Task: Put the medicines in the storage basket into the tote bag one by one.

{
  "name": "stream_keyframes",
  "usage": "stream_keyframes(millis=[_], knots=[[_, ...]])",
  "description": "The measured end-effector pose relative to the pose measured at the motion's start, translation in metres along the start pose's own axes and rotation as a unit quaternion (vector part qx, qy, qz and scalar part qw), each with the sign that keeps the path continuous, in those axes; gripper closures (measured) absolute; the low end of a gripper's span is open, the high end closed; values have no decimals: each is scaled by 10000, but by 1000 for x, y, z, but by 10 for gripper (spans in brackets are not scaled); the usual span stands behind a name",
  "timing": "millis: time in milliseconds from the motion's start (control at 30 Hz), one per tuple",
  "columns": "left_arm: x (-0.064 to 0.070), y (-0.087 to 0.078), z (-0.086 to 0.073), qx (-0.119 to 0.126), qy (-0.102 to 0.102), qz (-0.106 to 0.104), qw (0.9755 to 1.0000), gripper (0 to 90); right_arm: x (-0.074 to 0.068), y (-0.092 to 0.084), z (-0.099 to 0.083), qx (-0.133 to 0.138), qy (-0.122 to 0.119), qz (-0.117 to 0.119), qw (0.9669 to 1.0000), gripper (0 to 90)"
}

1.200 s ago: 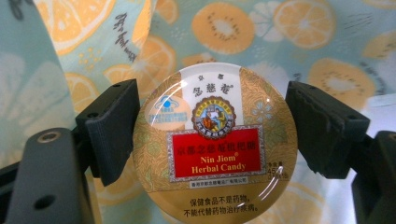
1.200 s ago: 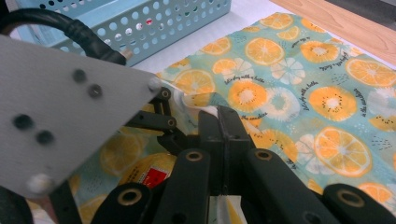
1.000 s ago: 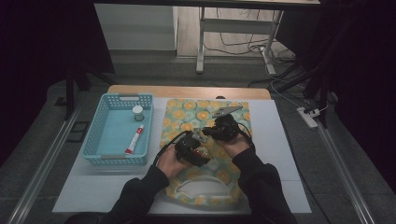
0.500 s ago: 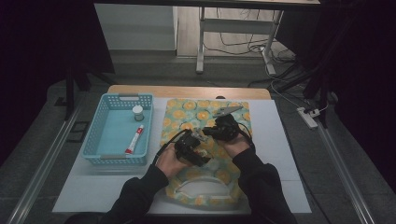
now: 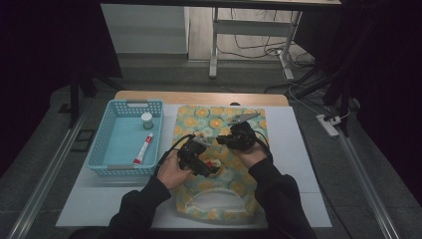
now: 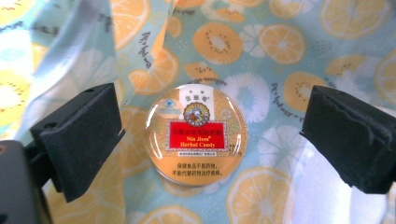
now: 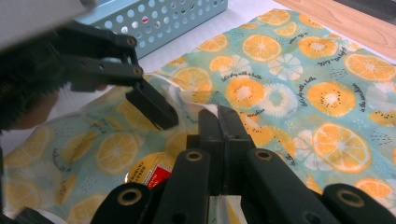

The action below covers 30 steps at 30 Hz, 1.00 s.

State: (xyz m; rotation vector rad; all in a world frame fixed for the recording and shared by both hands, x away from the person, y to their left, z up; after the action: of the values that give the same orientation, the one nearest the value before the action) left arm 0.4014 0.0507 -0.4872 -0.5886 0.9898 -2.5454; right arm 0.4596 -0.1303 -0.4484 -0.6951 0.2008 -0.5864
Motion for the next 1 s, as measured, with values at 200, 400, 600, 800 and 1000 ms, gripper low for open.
stream_keyframes(millis=[200,400,600,800,1000], knots=[[1,-11,-6,96,-46,-62,9999,21,0,0,0,-6,-15,-5,10000,899],[0,-25,-13,287,-116,-27,9995,22,0,-1,0,19,-28,0,10000,899],[-4,-38,-21,253,-191,82,9995,25,-2,-1,0,11,-35,6,10000,899],[-9,-50,-29,338,-357,12,9988,14,-2,-2,1,16,-48,8,10000,899],[-13,-61,-36,436,-451,145,9979,3,-2,-2,1,20,-55,13,10000,899]])
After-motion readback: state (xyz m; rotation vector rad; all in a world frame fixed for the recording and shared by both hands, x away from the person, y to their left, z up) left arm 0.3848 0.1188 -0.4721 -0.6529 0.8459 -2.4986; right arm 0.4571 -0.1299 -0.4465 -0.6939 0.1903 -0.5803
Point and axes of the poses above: each handheld gripper's, and its own axes: y roughly forward along the jaws, z roughly out of its top, x roughly to its right, the point moved 1 cm from there along y, roughly forward along the jaws, and after that the axes turned 8 degrees about -z, right-handed, at the moved point
